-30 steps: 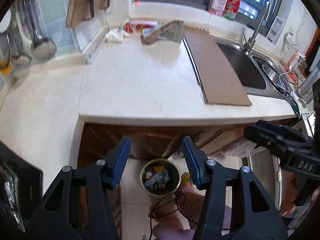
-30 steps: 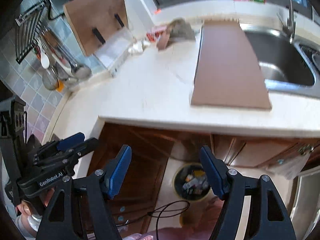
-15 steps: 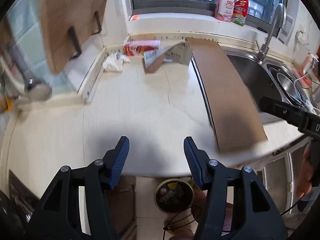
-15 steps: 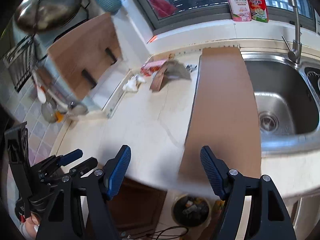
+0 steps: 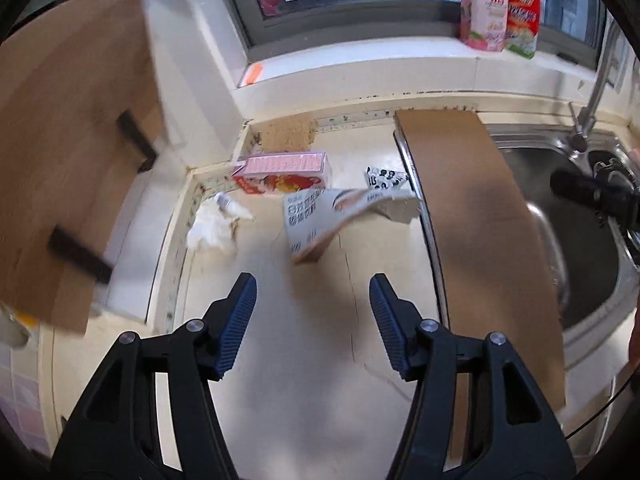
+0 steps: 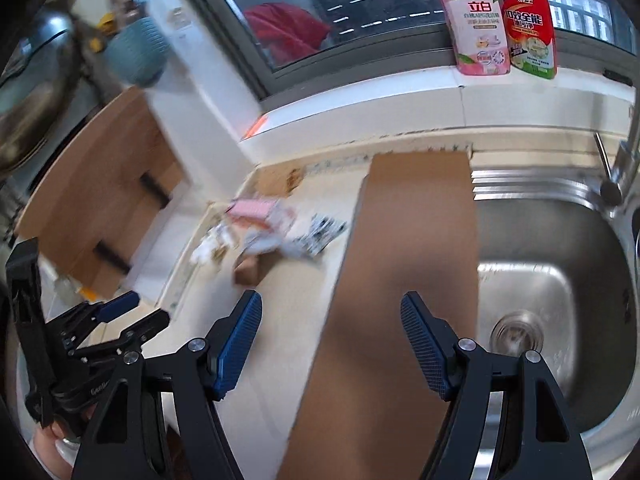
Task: Collect trash
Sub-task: 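Grasp the white paper box with the left tool while the right tool grasps the black-white wrapper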
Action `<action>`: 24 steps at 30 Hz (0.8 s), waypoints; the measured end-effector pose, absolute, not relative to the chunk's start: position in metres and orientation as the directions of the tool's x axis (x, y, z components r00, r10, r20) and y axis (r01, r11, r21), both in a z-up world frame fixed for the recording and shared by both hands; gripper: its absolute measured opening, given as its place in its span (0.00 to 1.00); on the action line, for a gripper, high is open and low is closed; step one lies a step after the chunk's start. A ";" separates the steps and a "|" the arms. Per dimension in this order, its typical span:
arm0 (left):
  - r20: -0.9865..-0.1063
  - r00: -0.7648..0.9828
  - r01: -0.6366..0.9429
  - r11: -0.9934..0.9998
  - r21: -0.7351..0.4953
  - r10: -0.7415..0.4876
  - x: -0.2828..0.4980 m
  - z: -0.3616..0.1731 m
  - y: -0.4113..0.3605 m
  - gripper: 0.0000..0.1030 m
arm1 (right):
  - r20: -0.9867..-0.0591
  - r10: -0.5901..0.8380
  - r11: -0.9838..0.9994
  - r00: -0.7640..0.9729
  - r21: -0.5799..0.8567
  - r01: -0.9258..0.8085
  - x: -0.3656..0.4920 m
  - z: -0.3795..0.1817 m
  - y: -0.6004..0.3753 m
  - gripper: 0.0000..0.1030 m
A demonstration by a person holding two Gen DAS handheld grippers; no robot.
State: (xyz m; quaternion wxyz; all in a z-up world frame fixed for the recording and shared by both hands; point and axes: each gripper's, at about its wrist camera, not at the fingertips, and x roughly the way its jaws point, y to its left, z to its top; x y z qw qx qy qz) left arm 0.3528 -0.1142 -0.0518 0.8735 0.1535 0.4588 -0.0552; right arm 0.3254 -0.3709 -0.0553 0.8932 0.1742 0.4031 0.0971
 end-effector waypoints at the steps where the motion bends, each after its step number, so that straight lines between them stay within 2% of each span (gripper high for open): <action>1: -0.824 0.564 0.239 0.946 0.221 0.050 0.361 -0.057 -0.118 0.55 | -0.688 0.313 0.920 0.654 0.390 -0.030 0.338 -0.057 -0.376 0.71; 10: -0.861 0.489 0.274 0.913 0.302 0.138 0.427 -0.118 -0.144 0.55 | -0.711 0.355 0.910 0.607 0.412 -0.050 0.449 -0.084 -0.390 0.71; 20: -0.856 0.501 0.294 0.906 0.305 0.126 0.459 -0.144 -0.157 0.55 | -0.732 0.458 0.865 0.505 0.497 -0.063 0.515 -0.140 -0.363 0.70; 21: -0.860 0.497 0.299 0.908 0.295 0.116 0.461 -0.146 -0.158 0.52 | -0.731 0.467 0.860 0.498 0.506 -0.064 0.517 -0.143 -0.358 0.70; 22: -0.862 0.496 0.300 0.911 0.284 0.105 0.462 -0.147 -0.159 0.43 | -0.732 0.479 0.853 0.486 0.518 -0.061 0.524 -0.148 -0.355 0.70; 23: -0.864 0.494 0.302 0.914 0.272 0.094 0.464 -0.150 -0.160 0.29 | -0.732 0.486 0.849 0.477 0.526 -0.059 0.528 -0.151 -0.351 0.69; 24: -0.866 0.491 0.301 0.915 0.270 0.094 0.465 -0.150 -0.161 0.30 | -0.732 0.498 0.841 0.466 0.538 -0.054 0.534 -0.155 -0.348 0.68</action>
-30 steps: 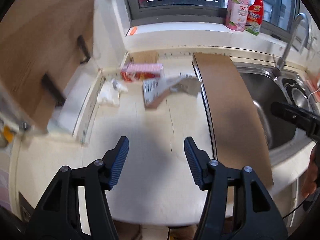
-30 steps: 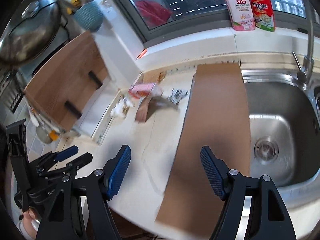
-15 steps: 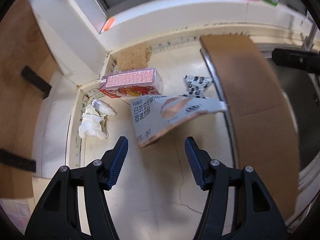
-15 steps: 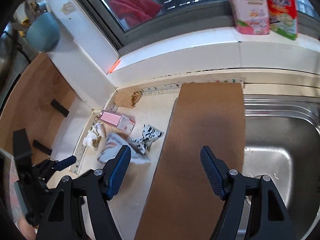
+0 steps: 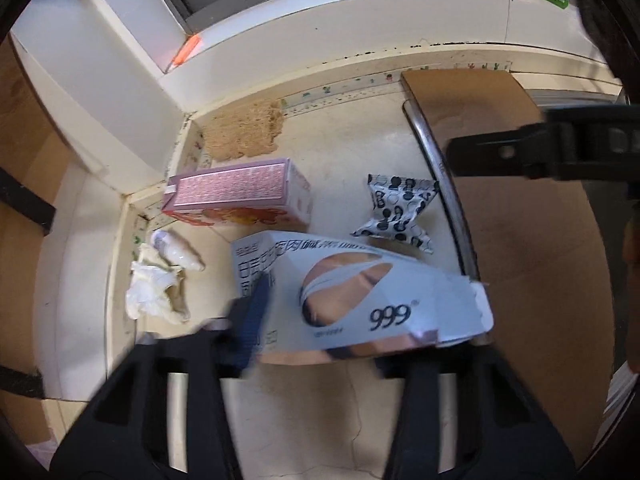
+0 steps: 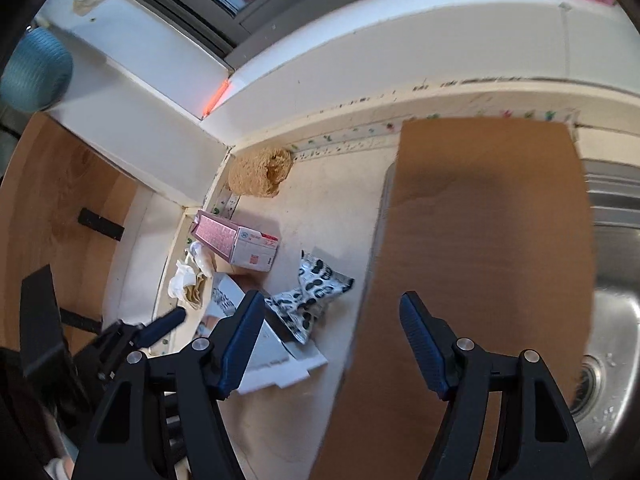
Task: Collect trash
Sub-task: 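Grasp the white paper box with the left tool while the right tool grasps the black-white wrapper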
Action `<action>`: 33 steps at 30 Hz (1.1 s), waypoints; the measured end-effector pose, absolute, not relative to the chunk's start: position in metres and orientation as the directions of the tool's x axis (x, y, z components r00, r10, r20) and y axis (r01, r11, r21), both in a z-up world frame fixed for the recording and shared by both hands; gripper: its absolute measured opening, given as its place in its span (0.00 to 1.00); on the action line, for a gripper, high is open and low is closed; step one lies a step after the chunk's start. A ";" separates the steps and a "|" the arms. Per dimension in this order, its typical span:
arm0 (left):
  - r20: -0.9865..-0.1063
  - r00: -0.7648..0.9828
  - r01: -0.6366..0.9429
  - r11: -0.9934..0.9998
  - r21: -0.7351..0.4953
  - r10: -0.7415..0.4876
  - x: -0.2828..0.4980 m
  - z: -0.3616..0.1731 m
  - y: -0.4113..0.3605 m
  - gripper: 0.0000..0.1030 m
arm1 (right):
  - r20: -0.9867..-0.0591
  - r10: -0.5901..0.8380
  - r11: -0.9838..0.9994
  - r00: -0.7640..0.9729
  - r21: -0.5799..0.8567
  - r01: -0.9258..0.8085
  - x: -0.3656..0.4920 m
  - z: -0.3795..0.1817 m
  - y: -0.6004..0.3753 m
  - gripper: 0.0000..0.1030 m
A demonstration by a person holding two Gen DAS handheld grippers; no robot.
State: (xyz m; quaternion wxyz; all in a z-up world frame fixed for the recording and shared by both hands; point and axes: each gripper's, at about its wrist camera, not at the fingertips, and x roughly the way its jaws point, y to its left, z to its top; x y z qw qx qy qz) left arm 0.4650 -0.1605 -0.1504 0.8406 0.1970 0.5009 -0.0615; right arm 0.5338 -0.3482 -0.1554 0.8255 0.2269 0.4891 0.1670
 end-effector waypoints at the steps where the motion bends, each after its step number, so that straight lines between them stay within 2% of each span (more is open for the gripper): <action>1: -0.856 0.508 0.295 0.914 0.277 0.096 0.465 -0.150 -0.161 0.29 | -0.731 0.506 0.835 0.458 0.547 -0.049 0.537 -0.158 -0.345 0.67; 9: -0.826 0.556 0.218 0.943 0.251 0.091 0.460 -0.129 -0.144 0.15 | -0.746 0.539 0.812 0.392 0.584 -0.005 0.562 -0.184 -0.325 0.59; 23: -0.834 0.547 0.001 0.996 0.092 0.076 0.417 -0.079 -0.072 0.15 | -0.776 0.527 0.828 0.345 0.561 -0.005 0.573 -0.203 -0.288 0.54; 27: -0.840 0.539 -0.035 0.998 0.047 0.058 0.405 -0.075 -0.055 0.15 | -0.777 0.525 0.833 0.347 0.553 -0.022 0.574 -0.207 -0.277 0.45; 29: -0.841 0.538 -0.049 0.998 0.040 0.060 0.398 -0.075 -0.049 0.15 | -0.781 0.517 0.840 0.352 0.541 -0.032 0.575 -0.209 -0.273 0.32; 33: -0.848 0.527 -0.067 0.998 0.017 0.049 0.387 -0.076 -0.039 0.15 | -0.787 0.496 0.859 0.368 0.506 -0.076 0.570 -0.208 -0.261 0.29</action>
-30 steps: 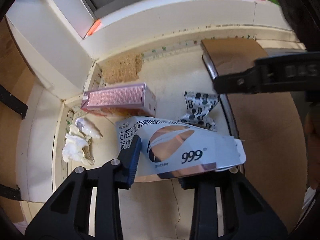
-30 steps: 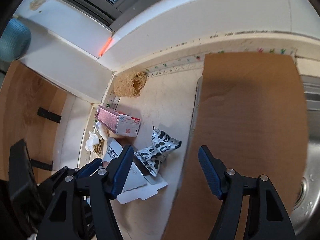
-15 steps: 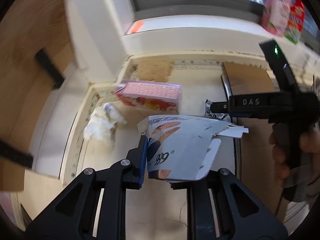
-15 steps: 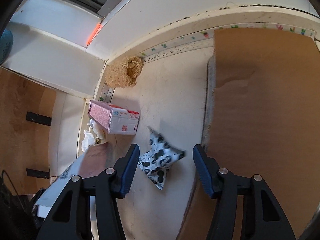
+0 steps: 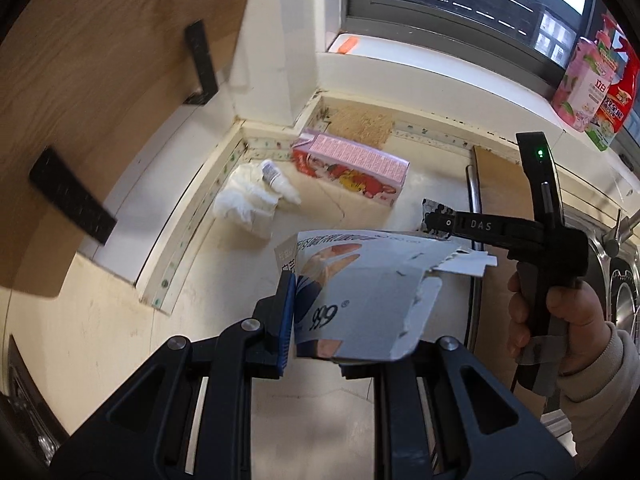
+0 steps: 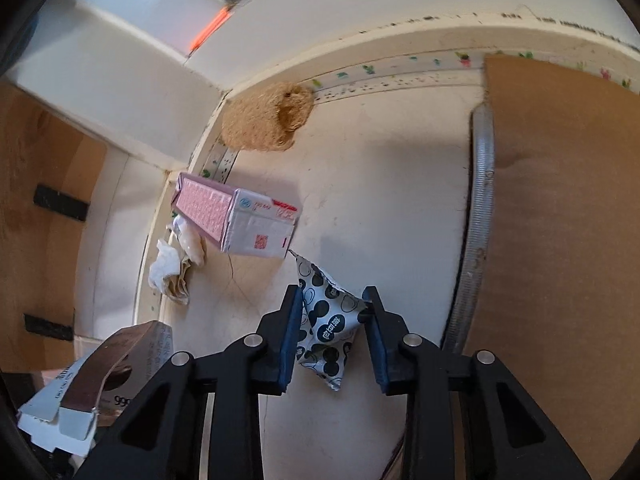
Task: Collect trash
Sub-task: 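Carry the paper box and wrapper down over the floor bin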
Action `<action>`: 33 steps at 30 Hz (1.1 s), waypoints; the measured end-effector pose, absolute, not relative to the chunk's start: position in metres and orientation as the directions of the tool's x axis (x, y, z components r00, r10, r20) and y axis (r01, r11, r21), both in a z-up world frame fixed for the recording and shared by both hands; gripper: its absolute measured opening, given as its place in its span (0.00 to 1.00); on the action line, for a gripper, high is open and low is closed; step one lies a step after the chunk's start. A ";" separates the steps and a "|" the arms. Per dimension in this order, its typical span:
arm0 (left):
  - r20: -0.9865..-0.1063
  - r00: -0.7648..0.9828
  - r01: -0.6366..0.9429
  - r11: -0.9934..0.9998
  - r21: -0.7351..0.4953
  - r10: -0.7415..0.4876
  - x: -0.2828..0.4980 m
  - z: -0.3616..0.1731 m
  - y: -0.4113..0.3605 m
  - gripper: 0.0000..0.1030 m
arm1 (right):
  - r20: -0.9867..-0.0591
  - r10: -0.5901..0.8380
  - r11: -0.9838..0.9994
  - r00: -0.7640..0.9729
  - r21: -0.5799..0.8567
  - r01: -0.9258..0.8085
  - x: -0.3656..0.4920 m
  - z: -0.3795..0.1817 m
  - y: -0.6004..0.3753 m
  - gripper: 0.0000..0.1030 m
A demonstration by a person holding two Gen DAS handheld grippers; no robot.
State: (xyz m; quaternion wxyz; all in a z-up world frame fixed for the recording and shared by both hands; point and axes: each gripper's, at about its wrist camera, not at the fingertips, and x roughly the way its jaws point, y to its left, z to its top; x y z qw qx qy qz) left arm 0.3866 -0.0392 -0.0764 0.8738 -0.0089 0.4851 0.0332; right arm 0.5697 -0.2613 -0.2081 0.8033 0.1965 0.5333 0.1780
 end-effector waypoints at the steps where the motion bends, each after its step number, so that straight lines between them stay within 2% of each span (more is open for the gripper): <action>1: -0.851 0.524 -0.069 0.998 0.012 0.046 0.384 -0.077 -0.038 0.14 | -0.791 0.483 0.868 0.376 0.488 -0.089 0.567 -0.207 -0.258 0.28; 15: -0.870 0.490 -0.065 0.993 -0.101 -0.057 0.306 -0.074 -0.011 0.14 | -0.784 0.485 0.871 0.388 0.470 -0.140 0.466 -0.186 -0.253 0.26; 33: -0.866 0.464 0.047 0.981 -0.186 -0.187 0.088 -0.073 0.053 0.14 | -0.748 0.479 0.868 0.460 0.481 -0.120 0.185 -0.157 -0.213 0.26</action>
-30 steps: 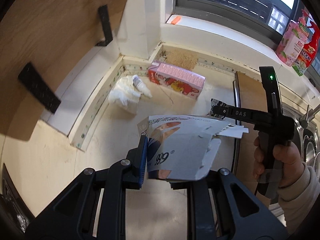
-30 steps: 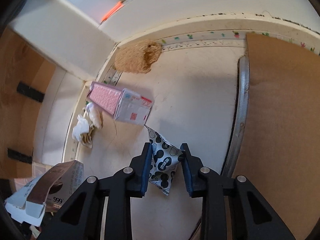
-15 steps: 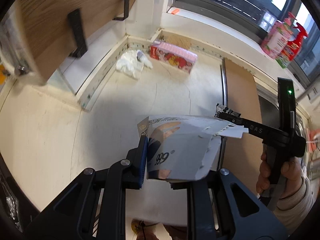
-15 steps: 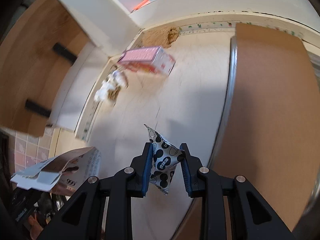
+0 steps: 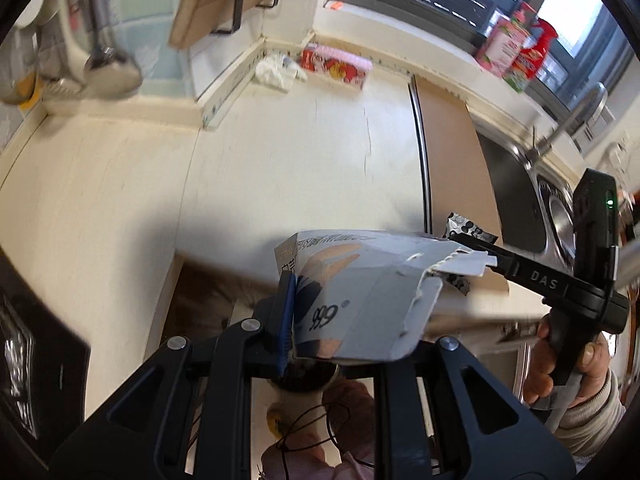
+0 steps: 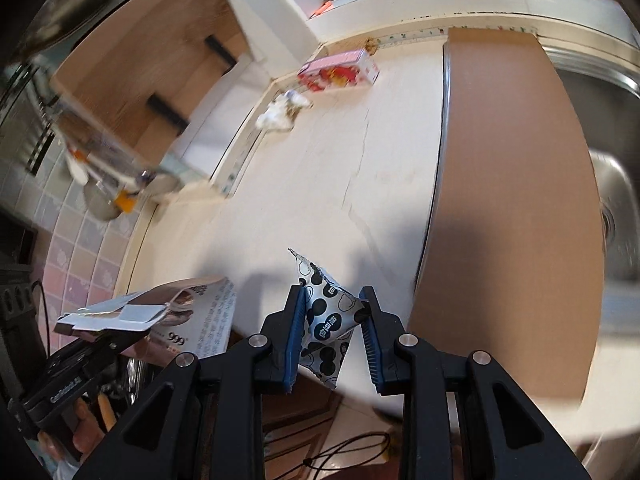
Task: Collect trash
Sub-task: 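Carry the paper box and wrapper down over the floor bin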
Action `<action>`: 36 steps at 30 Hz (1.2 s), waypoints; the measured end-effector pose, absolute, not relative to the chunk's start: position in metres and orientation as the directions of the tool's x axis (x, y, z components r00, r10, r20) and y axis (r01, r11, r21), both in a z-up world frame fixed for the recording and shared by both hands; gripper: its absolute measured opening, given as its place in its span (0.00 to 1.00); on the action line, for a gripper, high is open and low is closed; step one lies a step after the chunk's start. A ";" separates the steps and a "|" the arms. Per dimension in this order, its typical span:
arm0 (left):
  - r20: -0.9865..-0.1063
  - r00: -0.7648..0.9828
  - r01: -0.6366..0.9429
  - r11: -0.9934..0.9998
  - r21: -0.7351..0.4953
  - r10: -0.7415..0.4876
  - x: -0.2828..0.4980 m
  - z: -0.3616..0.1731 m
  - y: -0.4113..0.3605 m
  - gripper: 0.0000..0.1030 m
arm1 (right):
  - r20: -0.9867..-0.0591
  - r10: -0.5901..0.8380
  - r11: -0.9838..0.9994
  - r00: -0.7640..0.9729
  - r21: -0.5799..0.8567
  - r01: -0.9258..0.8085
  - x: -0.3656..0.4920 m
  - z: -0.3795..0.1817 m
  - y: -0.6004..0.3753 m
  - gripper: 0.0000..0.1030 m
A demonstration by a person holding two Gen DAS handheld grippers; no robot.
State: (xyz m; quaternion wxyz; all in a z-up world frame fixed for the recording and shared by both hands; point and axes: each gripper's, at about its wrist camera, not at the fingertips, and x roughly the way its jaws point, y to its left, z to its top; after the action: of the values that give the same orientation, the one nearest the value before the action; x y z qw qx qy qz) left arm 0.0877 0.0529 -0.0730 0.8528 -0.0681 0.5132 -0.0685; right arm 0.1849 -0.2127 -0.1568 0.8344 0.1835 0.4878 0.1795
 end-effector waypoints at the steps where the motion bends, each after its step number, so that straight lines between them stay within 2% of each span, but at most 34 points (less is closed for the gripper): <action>1: -0.869 0.458 0.052 0.981 -0.187 -0.190 0.078 -0.076 0.056 0.15 | -0.747 0.477 0.869 0.462 0.481 -0.119 0.167 -0.158 -0.209 0.26; 8: -0.896 0.394 0.084 0.979 -0.188 -0.206 0.012 -0.106 0.068 0.14 | -0.758 0.463 0.880 0.459 0.455 -0.135 0.062 -0.177 -0.185 0.26; 17: -0.938 0.269 0.104 0.975 -0.198 -0.219 -0.021 -0.175 0.060 0.15 | -0.840 0.402 0.914 0.364 0.391 -0.107 -0.033 -0.234 -0.171 0.26; 26: -0.968 0.100 0.072 0.972 -0.223 -0.230 -0.026 -0.280 0.037 0.15 | -0.912 0.340 0.940 0.230 0.336 -0.057 -0.067 -0.325 -0.169 0.26; 36: -0.974 -0.031 0.025 0.974 -0.224 -0.223 -0.005 -0.417 0.007 0.15 | -0.933 0.342 0.939 0.116 0.344 -0.004 -0.042 -0.452 -0.180 0.27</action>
State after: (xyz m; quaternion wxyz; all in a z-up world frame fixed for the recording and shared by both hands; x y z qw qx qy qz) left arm -0.0049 0.0068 -0.4169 0.6925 -0.0698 0.7124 -0.0895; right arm -0.0417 -0.1796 -0.4524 0.7357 0.1290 0.6545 0.1177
